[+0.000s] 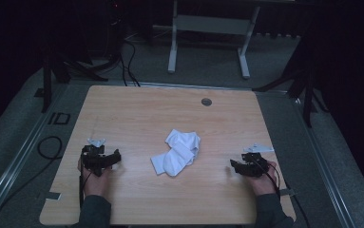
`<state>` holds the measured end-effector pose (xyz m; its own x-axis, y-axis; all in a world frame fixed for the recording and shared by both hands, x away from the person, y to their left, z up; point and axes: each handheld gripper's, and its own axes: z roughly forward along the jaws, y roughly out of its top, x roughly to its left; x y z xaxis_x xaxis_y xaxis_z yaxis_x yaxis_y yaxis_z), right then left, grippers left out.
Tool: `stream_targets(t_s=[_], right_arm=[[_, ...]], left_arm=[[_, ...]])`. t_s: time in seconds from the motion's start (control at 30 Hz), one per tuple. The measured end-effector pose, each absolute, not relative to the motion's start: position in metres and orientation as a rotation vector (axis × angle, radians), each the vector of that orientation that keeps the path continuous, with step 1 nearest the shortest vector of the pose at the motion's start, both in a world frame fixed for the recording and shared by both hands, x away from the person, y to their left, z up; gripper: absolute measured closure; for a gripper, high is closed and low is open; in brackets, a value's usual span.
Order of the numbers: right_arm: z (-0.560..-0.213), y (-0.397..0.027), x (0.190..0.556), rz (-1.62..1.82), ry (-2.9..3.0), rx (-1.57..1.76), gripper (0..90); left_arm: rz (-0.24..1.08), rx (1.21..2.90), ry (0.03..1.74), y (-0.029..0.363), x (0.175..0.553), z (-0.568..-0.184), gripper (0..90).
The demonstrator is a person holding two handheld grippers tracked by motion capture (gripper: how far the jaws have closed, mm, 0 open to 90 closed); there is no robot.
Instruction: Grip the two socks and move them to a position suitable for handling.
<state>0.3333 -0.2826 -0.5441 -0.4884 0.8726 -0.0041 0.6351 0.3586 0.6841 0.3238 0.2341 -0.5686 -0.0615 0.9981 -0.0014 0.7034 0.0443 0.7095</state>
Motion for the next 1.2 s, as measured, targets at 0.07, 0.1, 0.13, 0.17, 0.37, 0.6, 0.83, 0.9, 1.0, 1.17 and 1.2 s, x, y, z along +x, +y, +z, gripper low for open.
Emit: stream_targets(t_s=[0.07, 0.1, 0.13, 0.17, 0.37, 0.6, 0.83, 0.9, 1.0, 1.17, 1.2], right_arm=[[-0.543, -0.28, 0.333, 0.899, 2.272, 1.311, 45.7], [-0.542, -0.279, 0.332, 0.905, 2.282, 1.306, 47.0], [-0.542, -0.277, 0.332, 0.907, 2.288, 1.297, 48.2], [-0.541, -0.276, 0.331, 0.911, 2.294, 1.28, 49.9], [-0.535, -0.264, 0.329, 0.92, 2.327, 1.227, 58.4], [-0.532, -0.247, 0.328, 0.906, 2.398, 1.154, 66.4], [-0.532, -0.228, 0.327, 0.906, 2.442, 1.083, 73.4], [-0.531, -0.224, 0.327, 0.908, 2.455, 1.064, 74.0], [-0.531, -0.218, 0.327, 0.91, 2.466, 1.049, 74.4], [-0.531, -0.2, 0.326, 0.938, 2.514, 0.986, 84.0], [-0.53, -0.197, 0.326, 0.939, 2.521, 0.971, 86.4]], left_arm=[[0.756, 1.709, 1.819, 0.234, 0.324, -0.569, 14.3], [0.756, 1.709, 1.819, 0.234, 0.324, -0.569, 14.4], [0.756, 1.709, 1.819, 0.234, 0.324, -0.569, 14.3], [0.756, 1.709, 1.819, 0.234, 0.324, -0.569, 14.4], [0.756, 1.708, 1.819, 0.234, 0.324, -0.569, 14.4], [0.756, 1.709, 1.819, 0.234, 0.324, -0.569, 14.3], [0.756, 1.709, 1.818, 0.234, 0.324, -0.569, 14.3], [0.756, 1.709, 1.819, 0.234, 0.324, -0.569, 14.4], [0.756, 1.709, 1.819, 0.234, 0.324, -0.569, 14.4], [0.756, 1.709, 1.819, 0.234, 0.324, -0.569, 14.4], [0.756, 1.709, 1.819, 0.234, 0.324, -0.569, 14.4]])
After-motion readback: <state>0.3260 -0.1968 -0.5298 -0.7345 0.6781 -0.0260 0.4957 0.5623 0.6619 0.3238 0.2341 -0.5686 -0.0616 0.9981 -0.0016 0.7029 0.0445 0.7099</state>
